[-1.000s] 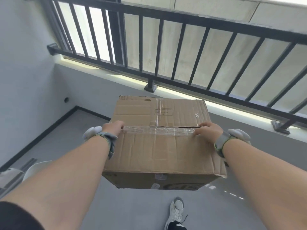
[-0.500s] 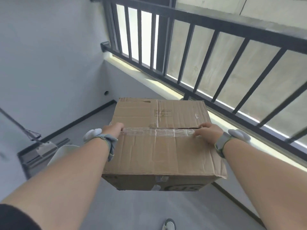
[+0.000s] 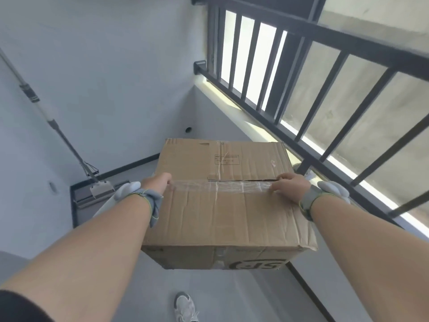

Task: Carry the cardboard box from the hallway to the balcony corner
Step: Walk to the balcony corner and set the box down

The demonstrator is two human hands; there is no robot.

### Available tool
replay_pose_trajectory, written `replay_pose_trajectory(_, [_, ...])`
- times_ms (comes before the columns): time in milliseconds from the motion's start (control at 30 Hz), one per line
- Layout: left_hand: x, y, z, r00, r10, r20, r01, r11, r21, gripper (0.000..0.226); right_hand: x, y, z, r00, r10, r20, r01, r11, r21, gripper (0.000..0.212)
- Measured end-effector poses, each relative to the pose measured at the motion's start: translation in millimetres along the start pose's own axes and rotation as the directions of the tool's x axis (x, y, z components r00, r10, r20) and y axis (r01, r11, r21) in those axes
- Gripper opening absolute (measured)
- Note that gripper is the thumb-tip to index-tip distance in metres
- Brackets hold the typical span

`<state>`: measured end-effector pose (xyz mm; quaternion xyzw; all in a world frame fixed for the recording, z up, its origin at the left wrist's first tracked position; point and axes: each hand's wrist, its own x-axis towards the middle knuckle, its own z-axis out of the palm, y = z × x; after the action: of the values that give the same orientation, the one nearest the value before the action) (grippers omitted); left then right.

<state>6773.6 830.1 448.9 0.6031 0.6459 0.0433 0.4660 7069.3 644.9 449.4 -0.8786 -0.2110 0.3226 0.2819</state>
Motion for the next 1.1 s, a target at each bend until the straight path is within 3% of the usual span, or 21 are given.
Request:
replay_pose_trajectory(367, [89.5,36.4,-56.8,0.996,-0.013,-0.083,0.001,0.990,-0.144,0.023,74.8,-93.8,36.0,0.999,-0.044,-0.010,0.044,0.999,-0.005,0.050])
replay_pose_trajectory(833, [173.3,88.9,-98.5,0.988,-0.091,-0.126,0.075,0.989,-0.128,0.030,167.0,-180.1,55.5,0.992,-0.116,0.054,0.116,0.993,-0.004,0.052])
replay_pose_trajectory(1100, [215.0,129.3,-93.2,0.951,-0.252,-0.179,0.214,0.954,-0.209,0.026,247.0,-230.8,46.3,0.969,-0.189,0.160,0.194,0.981,-0.017,0.047])
